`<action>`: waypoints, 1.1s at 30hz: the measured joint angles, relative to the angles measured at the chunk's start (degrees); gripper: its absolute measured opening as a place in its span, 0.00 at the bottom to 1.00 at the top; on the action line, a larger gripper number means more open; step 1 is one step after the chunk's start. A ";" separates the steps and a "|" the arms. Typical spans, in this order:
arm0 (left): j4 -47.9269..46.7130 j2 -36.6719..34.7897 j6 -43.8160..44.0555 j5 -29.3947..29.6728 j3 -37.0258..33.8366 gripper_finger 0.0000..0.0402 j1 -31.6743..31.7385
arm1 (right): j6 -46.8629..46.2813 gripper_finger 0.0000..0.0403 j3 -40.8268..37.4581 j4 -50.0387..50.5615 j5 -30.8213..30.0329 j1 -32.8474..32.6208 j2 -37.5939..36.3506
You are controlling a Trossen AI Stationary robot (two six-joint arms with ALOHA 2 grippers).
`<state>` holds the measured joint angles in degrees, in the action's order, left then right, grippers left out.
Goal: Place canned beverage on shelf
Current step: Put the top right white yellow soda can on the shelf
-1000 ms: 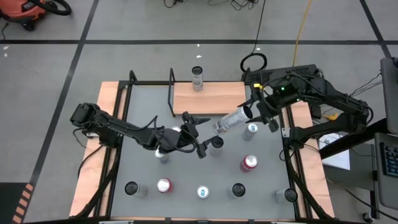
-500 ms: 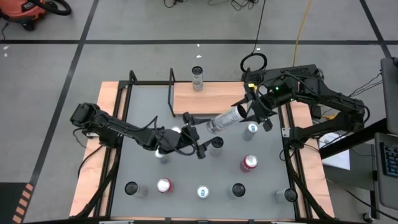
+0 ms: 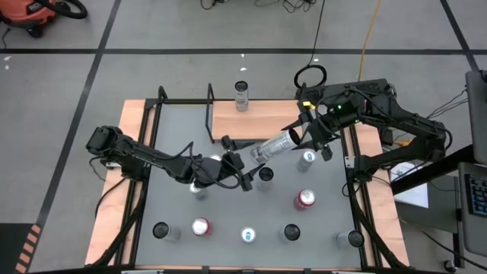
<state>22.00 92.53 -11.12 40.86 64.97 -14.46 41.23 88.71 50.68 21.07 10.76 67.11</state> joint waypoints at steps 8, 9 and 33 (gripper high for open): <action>-0.04 0.00 -0.22 0.07 0.00 0.82 0.32 | 0.04 0.51 0.00 -1.41 0.09 0.00 1.21; -0.06 0.00 -0.28 0.04 0.00 0.80 0.28 | 0.04 0.51 0.00 -1.49 0.12 0.00 1.27; -2.16 0.05 -2.72 2.55 0.00 0.61 0.33 | -6.67 0.69 0.07 -2.90 0.00 0.00 1.66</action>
<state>19.84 92.58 -13.84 43.41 64.97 -14.12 34.56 88.77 47.77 21.07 10.76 68.77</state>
